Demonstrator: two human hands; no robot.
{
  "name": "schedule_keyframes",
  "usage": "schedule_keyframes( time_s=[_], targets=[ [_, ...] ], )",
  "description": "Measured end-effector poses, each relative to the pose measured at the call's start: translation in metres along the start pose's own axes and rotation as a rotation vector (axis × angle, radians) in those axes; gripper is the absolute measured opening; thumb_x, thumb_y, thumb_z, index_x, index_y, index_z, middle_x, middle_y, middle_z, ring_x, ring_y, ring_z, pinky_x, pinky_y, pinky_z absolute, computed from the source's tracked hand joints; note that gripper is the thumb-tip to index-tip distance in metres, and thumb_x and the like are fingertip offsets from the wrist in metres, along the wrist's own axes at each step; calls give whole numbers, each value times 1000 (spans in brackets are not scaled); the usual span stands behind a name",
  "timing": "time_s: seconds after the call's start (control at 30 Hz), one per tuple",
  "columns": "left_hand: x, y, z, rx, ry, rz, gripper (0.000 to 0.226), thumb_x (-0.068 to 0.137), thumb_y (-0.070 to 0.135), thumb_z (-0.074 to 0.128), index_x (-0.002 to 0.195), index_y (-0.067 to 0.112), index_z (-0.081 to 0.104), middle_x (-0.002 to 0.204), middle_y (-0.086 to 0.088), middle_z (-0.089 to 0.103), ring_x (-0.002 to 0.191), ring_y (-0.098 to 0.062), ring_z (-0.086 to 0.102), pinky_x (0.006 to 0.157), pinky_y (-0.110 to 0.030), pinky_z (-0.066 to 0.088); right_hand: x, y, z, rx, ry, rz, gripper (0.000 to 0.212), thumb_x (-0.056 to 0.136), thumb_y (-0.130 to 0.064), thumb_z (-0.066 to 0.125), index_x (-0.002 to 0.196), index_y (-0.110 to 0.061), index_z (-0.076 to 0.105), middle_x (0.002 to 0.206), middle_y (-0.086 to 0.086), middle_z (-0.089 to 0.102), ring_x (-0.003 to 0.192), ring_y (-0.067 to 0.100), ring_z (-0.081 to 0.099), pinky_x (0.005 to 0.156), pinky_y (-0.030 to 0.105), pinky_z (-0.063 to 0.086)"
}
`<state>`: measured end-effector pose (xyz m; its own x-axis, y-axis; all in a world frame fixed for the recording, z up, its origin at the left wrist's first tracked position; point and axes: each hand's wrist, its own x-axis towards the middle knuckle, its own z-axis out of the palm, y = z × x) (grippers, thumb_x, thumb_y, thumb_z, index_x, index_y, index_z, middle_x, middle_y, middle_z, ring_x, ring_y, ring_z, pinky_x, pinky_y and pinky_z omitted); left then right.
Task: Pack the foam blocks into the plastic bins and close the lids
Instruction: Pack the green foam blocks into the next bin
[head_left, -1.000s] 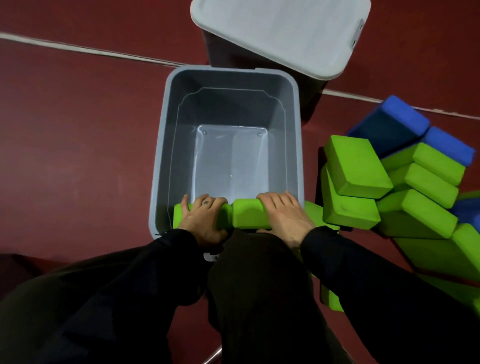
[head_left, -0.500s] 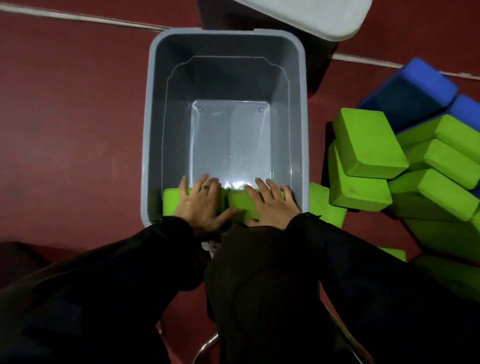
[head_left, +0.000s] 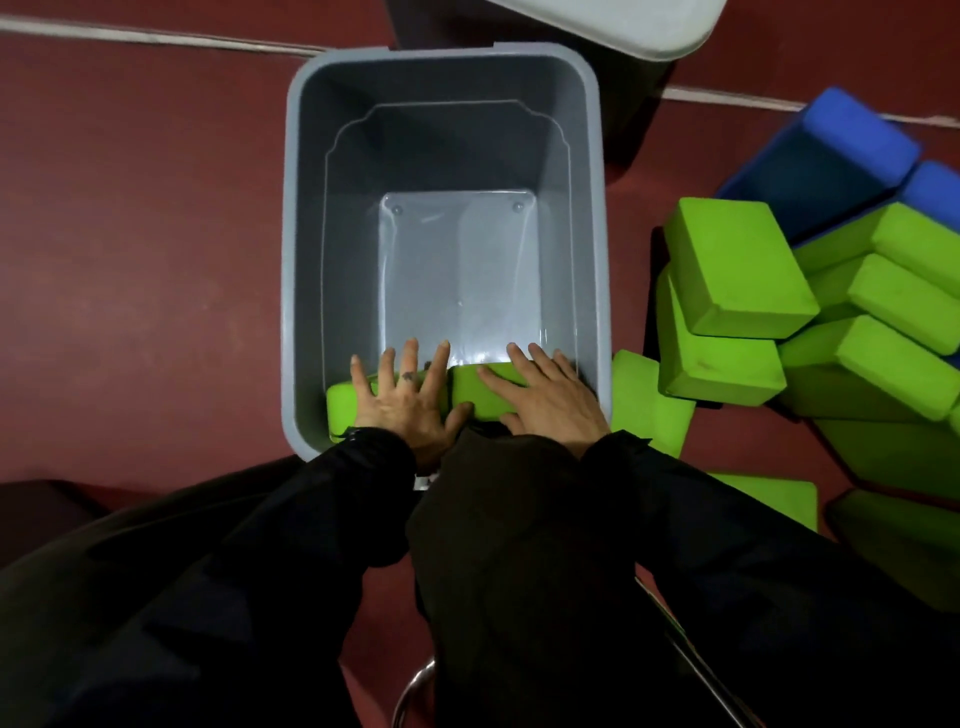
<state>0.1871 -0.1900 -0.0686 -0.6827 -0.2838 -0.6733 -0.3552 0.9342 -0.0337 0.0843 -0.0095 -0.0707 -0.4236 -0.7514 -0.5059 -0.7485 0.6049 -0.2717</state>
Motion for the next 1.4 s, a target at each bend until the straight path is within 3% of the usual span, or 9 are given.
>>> schedule_keyframes(
  time_s=[0.13,0.27,0.37,0.6,0.83,0.97,1.17,1.3,1.4],
  targets=[
    [4,4,-10,-4,-47,10,93,90,80,21,161,24,-4,170,-5,-1,156,-27,-7,118,-67,-5,-1,-5,-23,119,-104,38,71,98,-45,55,160,-35,23,169,13,14,155,38,12,124,50,9],
    [7,15,-22,-120,223,104,86,93,71,33,158,15,23,166,-8,24,155,-30,11,120,-59,12,-41,15,-34,286,438,-16,51,85,-32,49,130,-16,67,136,12,64,131,38,56,112,53,41],
    [6,55,-34,-200,389,299,82,87,65,32,146,11,46,149,-16,49,144,-39,36,110,-58,35,-97,55,-29,472,676,239,45,86,-18,55,130,-12,66,130,9,66,124,31,58,109,42,45],
    [10,165,-81,-137,395,704,62,90,55,44,134,14,56,139,-11,57,123,-34,57,91,-50,55,-199,148,30,791,454,933,50,95,-20,62,144,-16,52,140,16,57,128,33,54,106,39,43],
    [8,176,-130,-60,324,675,54,99,53,43,142,20,48,144,-5,49,124,-33,56,94,-48,50,-208,174,84,1283,341,1287,43,99,-22,62,139,-9,55,140,14,61,126,32,57,105,34,43],
    [24,200,-161,193,221,579,53,98,51,47,142,22,49,140,-9,53,121,-37,59,93,-47,49,-210,164,110,1166,184,1175,45,97,-21,62,140,-9,56,140,12,62,129,32,57,103,32,42],
    [41,264,-147,36,37,661,62,90,59,44,134,18,56,132,-13,60,117,-32,61,96,-42,51,-199,178,77,1282,383,1120,42,96,-22,66,136,-11,58,131,12,65,117,32,62,97,38,47],
    [49,266,-109,-108,-46,632,58,88,56,48,130,18,61,123,-14,63,115,-33,61,97,-39,48,-181,190,29,1505,533,1096,23,99,-13,61,121,-11,55,104,1,65,91,14,61,79,15,49],
    [54,254,-94,-239,-21,597,45,94,45,60,130,19,63,121,-11,64,111,-29,64,96,-36,48,-141,202,18,1777,565,1161,82,89,-39,75,151,-8,31,133,11,60,118,26,58,99,33,46]
  ],
)
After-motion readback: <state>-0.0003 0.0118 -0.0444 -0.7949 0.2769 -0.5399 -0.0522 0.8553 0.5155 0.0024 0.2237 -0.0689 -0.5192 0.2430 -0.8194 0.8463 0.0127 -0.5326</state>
